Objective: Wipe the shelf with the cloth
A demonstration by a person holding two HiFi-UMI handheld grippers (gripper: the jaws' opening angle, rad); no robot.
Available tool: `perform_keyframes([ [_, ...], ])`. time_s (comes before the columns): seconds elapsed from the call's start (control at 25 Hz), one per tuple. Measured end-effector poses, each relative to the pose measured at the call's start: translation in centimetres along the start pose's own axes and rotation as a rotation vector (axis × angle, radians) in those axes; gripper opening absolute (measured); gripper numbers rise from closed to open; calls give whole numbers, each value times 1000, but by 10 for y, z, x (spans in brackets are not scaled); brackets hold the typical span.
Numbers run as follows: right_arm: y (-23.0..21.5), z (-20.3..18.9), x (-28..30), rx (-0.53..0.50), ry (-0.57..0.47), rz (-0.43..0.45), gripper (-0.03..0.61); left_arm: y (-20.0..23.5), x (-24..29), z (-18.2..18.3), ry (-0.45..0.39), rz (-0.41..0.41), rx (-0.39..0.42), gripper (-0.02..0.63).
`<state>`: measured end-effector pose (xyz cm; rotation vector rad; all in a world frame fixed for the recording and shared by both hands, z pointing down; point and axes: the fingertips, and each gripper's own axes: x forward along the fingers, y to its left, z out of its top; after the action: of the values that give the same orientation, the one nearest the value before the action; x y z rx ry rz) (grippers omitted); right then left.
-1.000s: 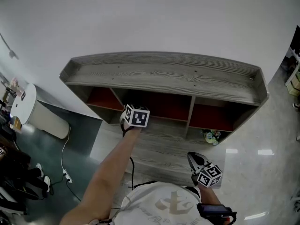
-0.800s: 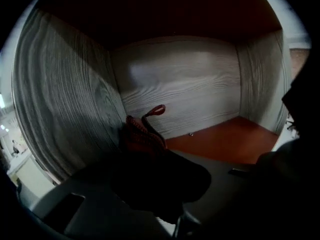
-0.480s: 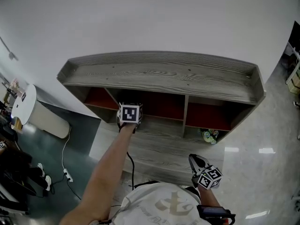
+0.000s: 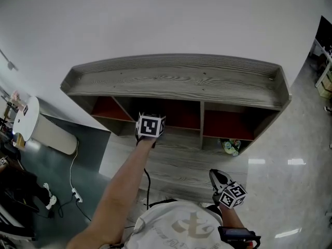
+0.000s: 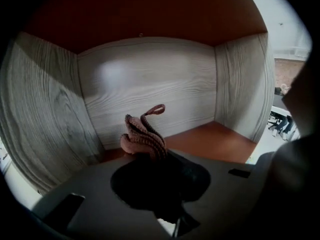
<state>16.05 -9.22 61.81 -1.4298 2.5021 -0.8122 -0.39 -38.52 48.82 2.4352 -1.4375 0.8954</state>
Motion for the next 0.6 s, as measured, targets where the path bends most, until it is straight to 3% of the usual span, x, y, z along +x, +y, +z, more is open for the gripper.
perform_keyframes([
  [0.6, -12, -6, -25, 22, -11, -26, 5, -71, 6, 16, 9, -122, 58, 61],
])
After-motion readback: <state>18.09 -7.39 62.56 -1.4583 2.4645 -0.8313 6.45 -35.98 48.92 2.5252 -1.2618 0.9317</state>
